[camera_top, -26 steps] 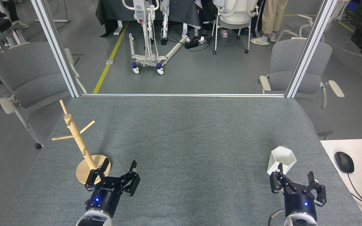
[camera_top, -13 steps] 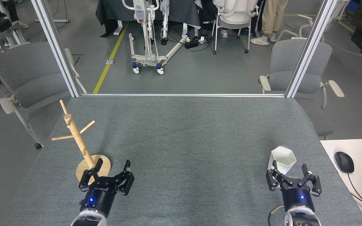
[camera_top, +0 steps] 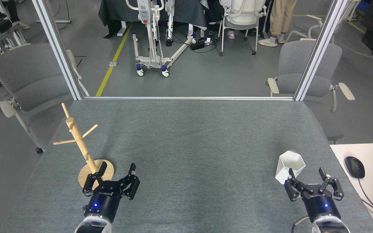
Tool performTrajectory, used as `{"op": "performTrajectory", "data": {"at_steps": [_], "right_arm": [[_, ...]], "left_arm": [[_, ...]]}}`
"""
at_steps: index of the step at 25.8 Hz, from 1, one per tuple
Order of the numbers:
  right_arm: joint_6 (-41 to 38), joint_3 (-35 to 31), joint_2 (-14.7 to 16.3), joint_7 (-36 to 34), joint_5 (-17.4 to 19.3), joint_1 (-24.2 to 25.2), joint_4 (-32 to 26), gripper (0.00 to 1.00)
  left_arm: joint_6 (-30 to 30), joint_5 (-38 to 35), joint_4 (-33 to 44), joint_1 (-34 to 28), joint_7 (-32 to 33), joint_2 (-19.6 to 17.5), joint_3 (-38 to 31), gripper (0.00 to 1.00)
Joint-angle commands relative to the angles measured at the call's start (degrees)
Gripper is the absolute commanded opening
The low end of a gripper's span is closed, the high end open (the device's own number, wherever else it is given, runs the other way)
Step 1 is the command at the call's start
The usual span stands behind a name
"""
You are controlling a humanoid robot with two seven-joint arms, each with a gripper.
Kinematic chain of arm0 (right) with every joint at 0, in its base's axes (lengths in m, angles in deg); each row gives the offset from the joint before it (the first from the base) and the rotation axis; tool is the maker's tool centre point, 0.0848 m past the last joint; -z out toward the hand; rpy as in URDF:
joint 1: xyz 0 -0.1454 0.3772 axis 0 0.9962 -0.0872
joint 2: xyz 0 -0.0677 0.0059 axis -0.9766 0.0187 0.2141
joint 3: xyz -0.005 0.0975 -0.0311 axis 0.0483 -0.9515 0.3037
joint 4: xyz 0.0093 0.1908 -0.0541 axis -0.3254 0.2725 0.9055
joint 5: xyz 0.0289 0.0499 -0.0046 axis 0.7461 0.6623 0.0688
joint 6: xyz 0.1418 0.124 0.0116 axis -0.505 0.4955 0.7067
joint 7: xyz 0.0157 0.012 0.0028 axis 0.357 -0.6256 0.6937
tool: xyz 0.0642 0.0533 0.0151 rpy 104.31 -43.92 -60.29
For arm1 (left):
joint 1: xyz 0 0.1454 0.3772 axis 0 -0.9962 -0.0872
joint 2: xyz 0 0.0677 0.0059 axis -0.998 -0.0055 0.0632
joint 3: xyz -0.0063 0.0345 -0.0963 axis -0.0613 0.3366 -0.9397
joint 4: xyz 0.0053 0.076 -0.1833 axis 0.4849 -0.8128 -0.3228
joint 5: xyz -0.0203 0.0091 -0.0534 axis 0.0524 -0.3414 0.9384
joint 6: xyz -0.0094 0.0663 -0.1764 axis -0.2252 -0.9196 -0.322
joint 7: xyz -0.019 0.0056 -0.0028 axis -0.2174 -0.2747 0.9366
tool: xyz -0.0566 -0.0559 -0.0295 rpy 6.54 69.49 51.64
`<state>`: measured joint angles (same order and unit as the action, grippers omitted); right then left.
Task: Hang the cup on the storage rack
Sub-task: 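Close the right gripper on the white cup's rim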
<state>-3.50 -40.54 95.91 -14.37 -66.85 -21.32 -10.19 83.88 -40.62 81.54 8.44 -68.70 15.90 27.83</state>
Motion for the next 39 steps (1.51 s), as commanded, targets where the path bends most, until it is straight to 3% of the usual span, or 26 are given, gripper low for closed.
{"op": "performTrajectory", "data": {"at_steps": [1,11,30,39], "right_arm": [[-1.2,0.2,0.7,-2.7,-0.1,-0.3,2.3,1.00],[-0.7,4.4,-0.3,-2.7,-1.8,-6.7,12.2,1.00],[-0.5,4.6,-0.4,-2.7,-1.8,-8.6,15.5,1.00],[-0.5,4.6,-0.4,-2.7,-1.8,-11.8,18.1,1.00]], "left_arm": [[0.0,0.0,-0.6,-0.1,-0.2,-0.1,0.1,1.00],[0.0,0.0,-0.7,0.1,-0.2,0.4,0.1,0.99],[0.0,-0.2,-2.1,1.5,-0.3,0.4,0.1,0.99],[0.0,-0.2,-2.3,1.5,-0.2,0.4,0.1,0.99]]}}
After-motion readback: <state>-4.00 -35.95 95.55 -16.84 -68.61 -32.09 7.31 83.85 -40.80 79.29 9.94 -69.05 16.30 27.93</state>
